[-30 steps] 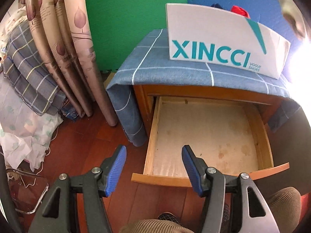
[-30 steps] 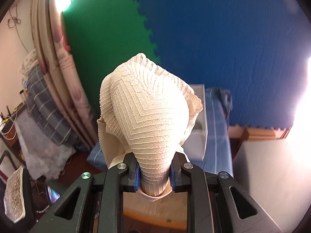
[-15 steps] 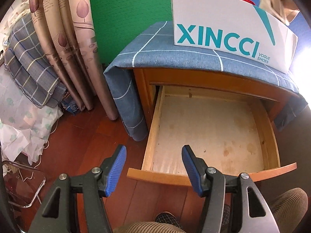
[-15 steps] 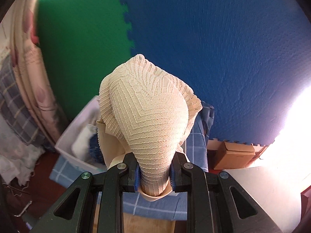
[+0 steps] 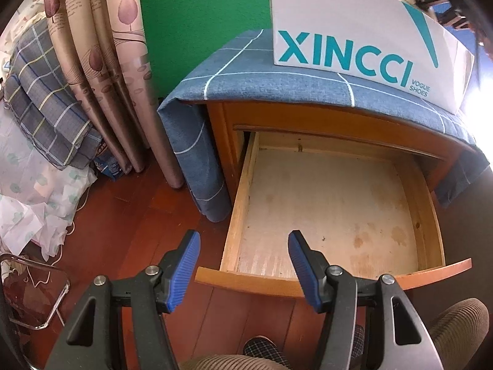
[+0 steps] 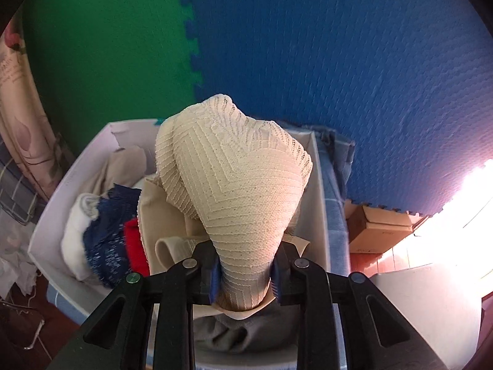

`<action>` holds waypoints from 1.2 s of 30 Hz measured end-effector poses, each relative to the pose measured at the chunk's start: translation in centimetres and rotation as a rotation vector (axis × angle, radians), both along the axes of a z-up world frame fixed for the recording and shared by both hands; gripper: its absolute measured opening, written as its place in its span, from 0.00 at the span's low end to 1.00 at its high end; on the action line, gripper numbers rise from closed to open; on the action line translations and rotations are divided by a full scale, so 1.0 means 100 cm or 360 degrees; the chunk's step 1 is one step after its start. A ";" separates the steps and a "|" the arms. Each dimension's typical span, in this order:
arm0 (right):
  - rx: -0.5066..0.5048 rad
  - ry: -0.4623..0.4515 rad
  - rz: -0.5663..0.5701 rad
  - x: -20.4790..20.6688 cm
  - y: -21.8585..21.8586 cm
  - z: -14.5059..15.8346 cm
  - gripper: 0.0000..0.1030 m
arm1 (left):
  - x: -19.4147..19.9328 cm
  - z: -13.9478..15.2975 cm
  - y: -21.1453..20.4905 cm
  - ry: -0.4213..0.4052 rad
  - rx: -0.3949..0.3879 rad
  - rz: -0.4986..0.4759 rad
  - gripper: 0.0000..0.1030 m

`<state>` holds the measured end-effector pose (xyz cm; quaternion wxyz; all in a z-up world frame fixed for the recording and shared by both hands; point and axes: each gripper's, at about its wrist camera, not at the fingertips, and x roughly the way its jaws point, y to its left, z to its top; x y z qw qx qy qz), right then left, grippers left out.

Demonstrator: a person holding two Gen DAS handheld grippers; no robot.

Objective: Take underwear out of drawer
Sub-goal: 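Lower the beige bra into the white box and open the right gripper, then move the right gripper back to the empty drawer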

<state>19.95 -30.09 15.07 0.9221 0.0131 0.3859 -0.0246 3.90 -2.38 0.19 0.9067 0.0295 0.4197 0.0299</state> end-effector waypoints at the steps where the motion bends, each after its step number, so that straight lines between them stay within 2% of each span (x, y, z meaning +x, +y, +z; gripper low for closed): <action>1: 0.0004 0.0024 0.0003 0.005 0.001 -0.004 0.24 | 0.000 0.000 -0.001 -0.0001 0.0002 0.0000 0.59; 7: 0.0050 0.0048 -0.0019 0.019 -0.007 -0.015 0.35 | 0.002 -0.004 0.000 0.0022 -0.0022 -0.0009 0.59; 9: 0.0090 0.0034 -0.0028 0.019 -0.011 -0.014 0.44 | 0.003 -0.005 0.002 0.0032 -0.0038 -0.0004 0.59; 11: 0.0114 0.0024 -0.0033 0.016 -0.013 -0.013 0.46 | 0.004 -0.006 0.003 0.0036 -0.0047 0.0002 0.59; 14: 0.0107 -0.0002 -0.0044 0.008 -0.013 -0.009 0.53 | 0.004 -0.006 0.003 0.0041 -0.0066 -0.0002 0.59; 19: 0.0136 -0.0096 -0.0049 -0.015 -0.015 0.009 0.63 | 0.003 -0.006 0.001 0.0042 -0.0068 -0.0013 0.59; 22: 0.0108 -0.0168 -0.0036 -0.032 -0.011 0.026 0.73 | 0.004 -0.008 0.001 0.0061 -0.0081 -0.0026 0.59; 28: 0.0080 -0.0339 0.0059 -0.098 0.009 0.048 0.86 | 0.001 -0.007 0.000 0.0045 -0.0091 -0.0039 0.59; 31: 0.0115 -0.0383 0.0090 -0.138 0.017 0.036 0.93 | -0.001 -0.006 -0.002 0.0032 -0.0087 -0.0046 0.59; 36: 0.0172 -0.0353 0.0065 -0.198 0.021 -0.019 0.95 | -0.007 -0.002 -0.007 0.0003 -0.0067 -0.0071 0.59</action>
